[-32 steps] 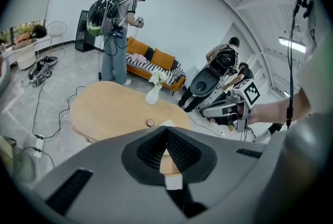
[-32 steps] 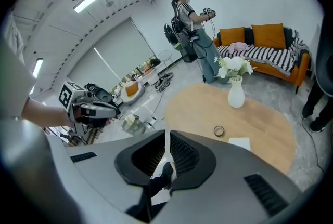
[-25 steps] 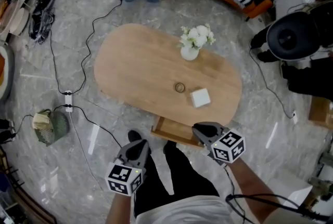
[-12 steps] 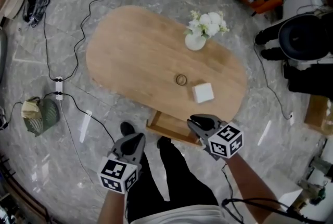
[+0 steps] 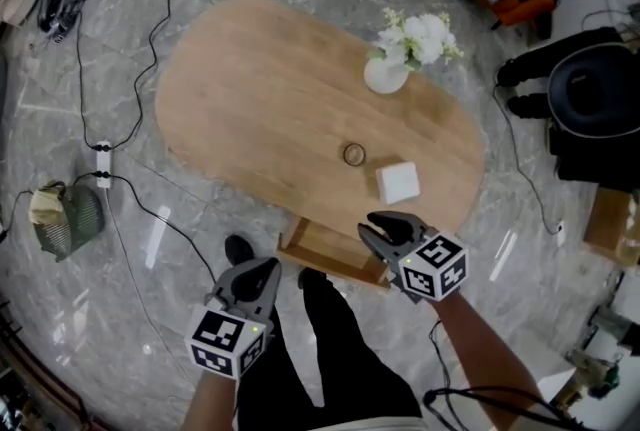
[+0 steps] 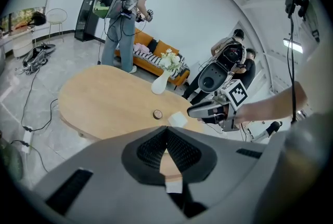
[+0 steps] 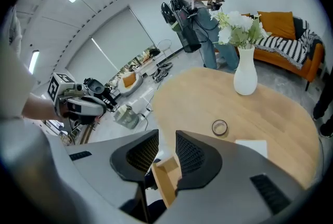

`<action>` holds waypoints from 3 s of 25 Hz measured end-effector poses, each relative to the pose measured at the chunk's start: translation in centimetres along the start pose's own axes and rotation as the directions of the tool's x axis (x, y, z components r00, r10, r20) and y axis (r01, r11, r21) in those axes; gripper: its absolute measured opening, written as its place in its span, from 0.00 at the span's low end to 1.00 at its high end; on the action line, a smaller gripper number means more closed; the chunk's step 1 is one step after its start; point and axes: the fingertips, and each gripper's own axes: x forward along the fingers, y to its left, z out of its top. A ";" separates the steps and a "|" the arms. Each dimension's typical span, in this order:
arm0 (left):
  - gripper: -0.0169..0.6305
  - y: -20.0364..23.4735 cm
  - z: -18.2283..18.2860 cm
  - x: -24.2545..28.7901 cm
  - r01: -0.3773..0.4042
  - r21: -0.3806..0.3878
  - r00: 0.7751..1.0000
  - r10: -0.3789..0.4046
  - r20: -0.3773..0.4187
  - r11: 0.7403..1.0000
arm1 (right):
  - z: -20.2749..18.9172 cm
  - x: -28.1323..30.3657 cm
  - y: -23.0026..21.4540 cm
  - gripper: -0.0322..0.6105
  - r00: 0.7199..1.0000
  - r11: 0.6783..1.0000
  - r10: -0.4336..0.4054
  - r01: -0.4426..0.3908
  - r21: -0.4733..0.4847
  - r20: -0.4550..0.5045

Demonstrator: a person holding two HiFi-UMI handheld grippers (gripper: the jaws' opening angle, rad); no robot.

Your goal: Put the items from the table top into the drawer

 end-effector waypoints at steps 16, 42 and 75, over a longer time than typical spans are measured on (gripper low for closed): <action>0.03 2.9 -2.7 4.2 0.019 -0.057 1.000 -0.019 0.004 0.998 | -1.7 6.4 -5.9 0.27 0.997 0.996 -0.074 0.073 -0.057 -0.017; 0.03 5.4 -5.8 9.4 0.050 -0.139 0.998 -0.045 0.035 0.989 | -2.8 13.4 -13.7 0.33 0.975 0.974 -0.216 0.211 -0.084 -0.052; 0.03 7.9 -8.2 8.9 0.066 -0.119 0.998 -0.065 0.010 0.991 | -4.9 15.7 -12.7 0.14 0.918 0.923 -0.361 0.326 -0.203 -0.166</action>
